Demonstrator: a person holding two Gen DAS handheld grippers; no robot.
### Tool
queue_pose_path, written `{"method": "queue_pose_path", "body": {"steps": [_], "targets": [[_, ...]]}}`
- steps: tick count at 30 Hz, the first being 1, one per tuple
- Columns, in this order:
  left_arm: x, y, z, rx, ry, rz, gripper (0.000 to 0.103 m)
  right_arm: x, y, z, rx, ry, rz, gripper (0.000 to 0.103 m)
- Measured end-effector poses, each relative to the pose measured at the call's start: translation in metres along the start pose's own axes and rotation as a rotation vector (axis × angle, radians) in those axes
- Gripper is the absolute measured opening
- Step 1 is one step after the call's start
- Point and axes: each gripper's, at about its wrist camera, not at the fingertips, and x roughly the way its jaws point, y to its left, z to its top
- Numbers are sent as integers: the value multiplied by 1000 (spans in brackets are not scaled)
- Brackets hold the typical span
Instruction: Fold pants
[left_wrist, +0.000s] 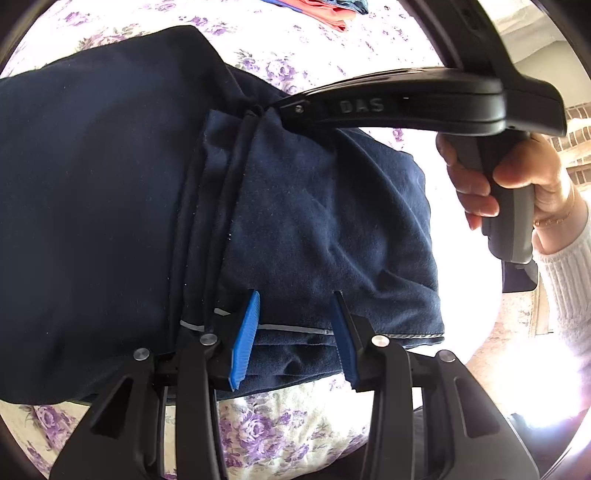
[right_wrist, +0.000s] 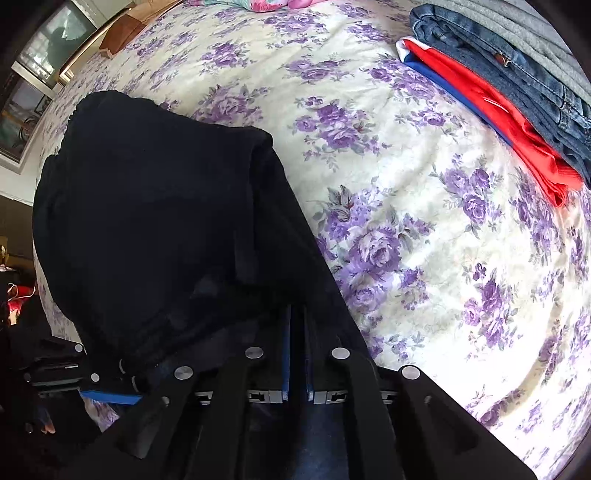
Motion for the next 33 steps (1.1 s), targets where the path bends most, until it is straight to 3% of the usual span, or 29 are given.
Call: {"method": "queue_pose_path", "body": {"steps": [1,3,6,8,11,12,13,14,18,21,25,29,31,33], "targets": [[0,1,1,-11,1,-12,38,-5,-3,0,9,-1,-6,15],[-7,5,1,-43,-8,-34,38,-21,-7,-1,52,-25,-9,39],[-35,12,0,-72,-71,-18,49,-69,-15,-13,110,-134,-9,47],[-65,19,-7,-91,-142,-8,62,-100,-17,-36,128,-195,-11,52],[-108,41,-24,-160,-239,37,77,-123,-10,-86,125,-221,12,52],[-122,52,-32,-194,-266,66,79,-123,-5,-105,132,-222,22,42],[-132,62,-40,-227,-284,94,81,-122,-1,-125,143,-231,26,24],[-140,73,-48,-261,-297,125,81,-119,5,-143,159,-231,39,18],[-160,120,-77,-402,-314,199,81,-84,25,-197,240,-236,77,17],[-166,150,-90,-485,-320,208,81,-37,35,-218,247,-140,53,17],[-171,175,-94,-550,-330,208,81,-55,55,-206,137,-140,4,19],[-172,199,-95,-598,-343,195,81,-88,68,-171,98,-280,40,19],[-171,209,-96,-626,-357,165,81,-81,71,-150,111,-319,32,21],[-168,217,-94,-657,-372,126,82,-52,72,-133,125,-274,46,21]]}}
